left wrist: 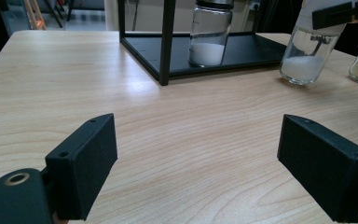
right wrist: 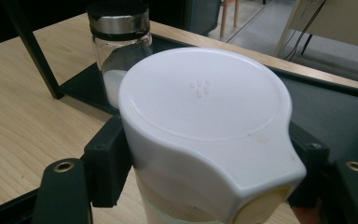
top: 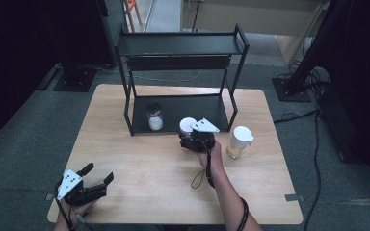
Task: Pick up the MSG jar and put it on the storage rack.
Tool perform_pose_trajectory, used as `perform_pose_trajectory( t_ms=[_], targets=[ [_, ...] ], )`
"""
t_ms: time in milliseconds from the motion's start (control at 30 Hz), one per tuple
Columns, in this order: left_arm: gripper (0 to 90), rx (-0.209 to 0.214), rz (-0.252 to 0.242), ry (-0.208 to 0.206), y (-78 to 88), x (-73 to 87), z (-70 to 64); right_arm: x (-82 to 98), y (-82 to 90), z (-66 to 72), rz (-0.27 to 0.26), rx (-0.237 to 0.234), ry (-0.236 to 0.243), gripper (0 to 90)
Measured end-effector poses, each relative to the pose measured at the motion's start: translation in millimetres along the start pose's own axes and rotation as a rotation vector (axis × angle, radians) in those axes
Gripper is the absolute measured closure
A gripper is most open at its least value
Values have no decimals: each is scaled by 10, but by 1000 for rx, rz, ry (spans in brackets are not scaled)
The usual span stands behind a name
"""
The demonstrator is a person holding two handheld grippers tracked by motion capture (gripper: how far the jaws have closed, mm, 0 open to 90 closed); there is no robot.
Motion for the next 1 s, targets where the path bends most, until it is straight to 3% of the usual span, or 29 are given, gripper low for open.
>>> perform_pose_trajectory(
  t_ms=[567,1000],
  targets=[
    [122,0,1,-4,-2,2,-5,-191,-62,-53,4,23,-17,303],
    [122,1,3,-2,-2,2,-2,-277,-213,-95,14,35,-26,303]
  ],
)
Point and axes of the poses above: each handheld gripper's, and its own axes: y roughly backward along the jaws, x roughly out of its underside, z roughly to its left, the point moved 8 cm from there along -y, roughly forward along the jaws, and after that the axes turned 13 degrees about -x, right-handed, at the moved point
